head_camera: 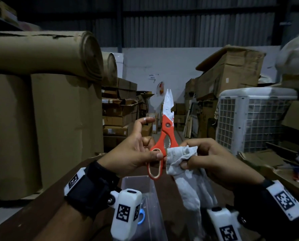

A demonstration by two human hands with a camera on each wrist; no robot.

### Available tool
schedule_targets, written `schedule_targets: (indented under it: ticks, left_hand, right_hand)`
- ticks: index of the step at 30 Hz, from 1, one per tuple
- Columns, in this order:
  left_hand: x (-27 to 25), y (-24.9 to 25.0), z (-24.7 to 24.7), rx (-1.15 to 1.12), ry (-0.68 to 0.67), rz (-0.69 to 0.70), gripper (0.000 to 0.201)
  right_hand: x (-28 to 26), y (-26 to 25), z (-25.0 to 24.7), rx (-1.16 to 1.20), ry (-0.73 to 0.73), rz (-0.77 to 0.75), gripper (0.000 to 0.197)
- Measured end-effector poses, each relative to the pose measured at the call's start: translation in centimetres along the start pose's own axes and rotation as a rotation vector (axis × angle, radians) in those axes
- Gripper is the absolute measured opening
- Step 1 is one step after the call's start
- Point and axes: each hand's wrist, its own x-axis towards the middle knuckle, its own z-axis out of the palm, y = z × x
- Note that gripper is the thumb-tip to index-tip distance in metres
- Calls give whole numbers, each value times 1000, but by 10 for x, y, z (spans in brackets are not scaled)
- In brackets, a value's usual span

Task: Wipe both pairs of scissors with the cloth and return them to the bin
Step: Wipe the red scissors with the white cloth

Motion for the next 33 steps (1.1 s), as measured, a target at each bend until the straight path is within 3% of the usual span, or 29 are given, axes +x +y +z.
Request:
schedule_targets:
  ticks: [4, 12, 16, 20, 24, 28, 33]
  left_hand:
    - [-2, 0, 4, -34, -26, -6, 91]
    - [-2, 3, 2, -69, -78, -38, 91]
    - [-8, 19, -22, -90, 132, -5, 88]
    - [-9, 19, -29, -33, 232, 38, 81]
    - [1, 7, -21, -355, 440, 79, 67]
    - [10, -3, 11, -576, 394, 7, 37]
    - [12, -8, 40, -406, 350, -22, 34]
  right_hand:
    - [0, 2, -2, 30, -18, 7, 36]
    - [1, 3, -8, 80, -50, 41, 38]
    - [-2, 1, -24, 114, 24, 68, 48]
    - [2, 10, -21, 115, 62, 96, 49]
    - [8, 14, -15, 154, 158, 53, 49]
    - [10, 16, -6, 168, 219, 7, 52]
    - [13, 19, 9, 182, 245, -41, 53]
